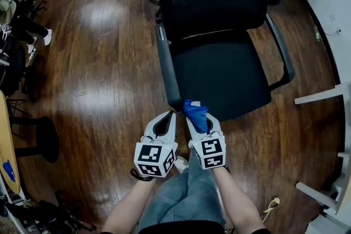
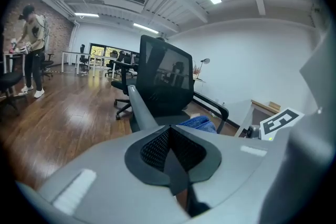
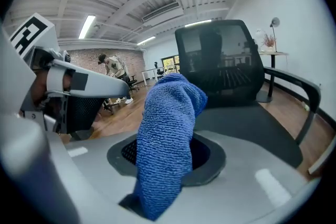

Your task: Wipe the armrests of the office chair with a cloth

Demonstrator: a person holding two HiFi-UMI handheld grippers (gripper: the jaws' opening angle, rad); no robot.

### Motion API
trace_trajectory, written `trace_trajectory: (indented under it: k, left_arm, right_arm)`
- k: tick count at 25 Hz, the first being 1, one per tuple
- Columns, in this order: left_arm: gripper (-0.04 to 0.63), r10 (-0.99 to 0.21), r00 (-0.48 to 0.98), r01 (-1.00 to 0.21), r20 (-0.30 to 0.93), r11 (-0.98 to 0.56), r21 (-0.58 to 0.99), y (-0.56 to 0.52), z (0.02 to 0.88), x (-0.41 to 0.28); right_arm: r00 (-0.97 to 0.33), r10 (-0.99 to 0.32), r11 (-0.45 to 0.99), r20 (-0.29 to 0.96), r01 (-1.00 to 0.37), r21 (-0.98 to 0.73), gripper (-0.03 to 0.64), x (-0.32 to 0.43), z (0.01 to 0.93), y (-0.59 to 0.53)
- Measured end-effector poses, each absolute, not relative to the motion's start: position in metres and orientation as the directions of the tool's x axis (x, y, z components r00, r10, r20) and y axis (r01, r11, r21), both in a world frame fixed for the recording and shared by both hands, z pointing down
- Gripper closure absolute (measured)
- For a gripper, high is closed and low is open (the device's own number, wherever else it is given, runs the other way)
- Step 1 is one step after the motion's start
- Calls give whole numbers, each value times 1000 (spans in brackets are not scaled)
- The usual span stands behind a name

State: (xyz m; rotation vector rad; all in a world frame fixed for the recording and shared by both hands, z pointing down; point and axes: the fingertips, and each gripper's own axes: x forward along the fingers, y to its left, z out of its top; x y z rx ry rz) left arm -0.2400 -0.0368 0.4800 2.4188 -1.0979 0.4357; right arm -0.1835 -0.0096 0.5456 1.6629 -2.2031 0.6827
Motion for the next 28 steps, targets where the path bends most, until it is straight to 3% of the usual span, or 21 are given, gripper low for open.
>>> trace_trajectory:
  k: [19,25,28]
  left_arm:
    - [591,-548,644,-734,534,-639,230,-22,547,-241]
    - [592,-530,635,-731,563,-647,216,-22,550,-224]
    - [592,-508,643,-712,574,-672,203,-19,556,-209]
  right_arm:
    - [-313,-793,168,523,-937,-307,479,-219,644,2]
    - [-204,-801,-13,563,-934,-357,479,-179,652,-4]
    - [-232,-772,-3,592,-929,-369,479,-174,665,-12]
